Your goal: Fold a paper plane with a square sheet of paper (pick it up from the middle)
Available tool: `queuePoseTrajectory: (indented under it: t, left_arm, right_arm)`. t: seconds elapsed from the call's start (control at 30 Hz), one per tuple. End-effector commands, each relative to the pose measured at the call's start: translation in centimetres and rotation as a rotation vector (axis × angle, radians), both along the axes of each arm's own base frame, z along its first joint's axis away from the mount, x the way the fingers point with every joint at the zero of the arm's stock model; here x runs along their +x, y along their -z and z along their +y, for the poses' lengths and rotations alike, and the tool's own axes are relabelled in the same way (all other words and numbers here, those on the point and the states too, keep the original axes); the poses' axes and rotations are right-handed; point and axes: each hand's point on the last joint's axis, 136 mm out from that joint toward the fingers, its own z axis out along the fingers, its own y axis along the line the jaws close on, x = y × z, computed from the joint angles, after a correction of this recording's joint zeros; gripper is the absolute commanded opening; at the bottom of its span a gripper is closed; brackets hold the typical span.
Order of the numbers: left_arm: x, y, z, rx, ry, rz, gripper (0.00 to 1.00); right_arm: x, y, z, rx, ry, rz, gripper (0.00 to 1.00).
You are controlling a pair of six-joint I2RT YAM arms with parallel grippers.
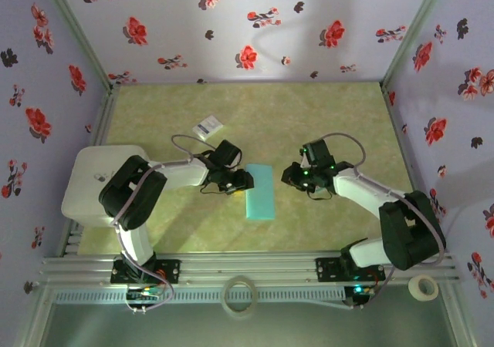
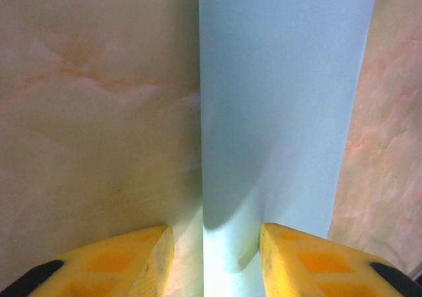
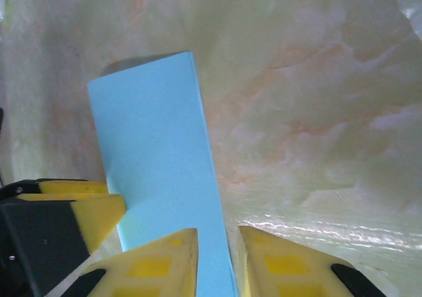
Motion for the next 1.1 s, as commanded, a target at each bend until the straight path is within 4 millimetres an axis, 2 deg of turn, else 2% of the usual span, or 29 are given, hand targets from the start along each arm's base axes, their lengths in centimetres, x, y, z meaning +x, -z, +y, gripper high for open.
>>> queuePoseTrajectory:
  t: [0.0,0.27,1.07]
  left_arm:
    - [-1.0,3.2,1.4,0.113,0.026,0.029,0.40]
    - [-1.2,3.7,1.8,0.156,0.054,0.037,0.40]
    - [-1.0,4.8,3.1,0.220,-0.010,0.051,0.41]
  right_arm:
    - [-0.5,0.7,-1.0,-0.036,0.027,0.029,0.23]
    - [-0.7,0.8,-0.9,-0.035,0.015,0.040,0.24]
    - [-0.8,1.3,-0.2,-0.002,-0.003,0.069,0.24]
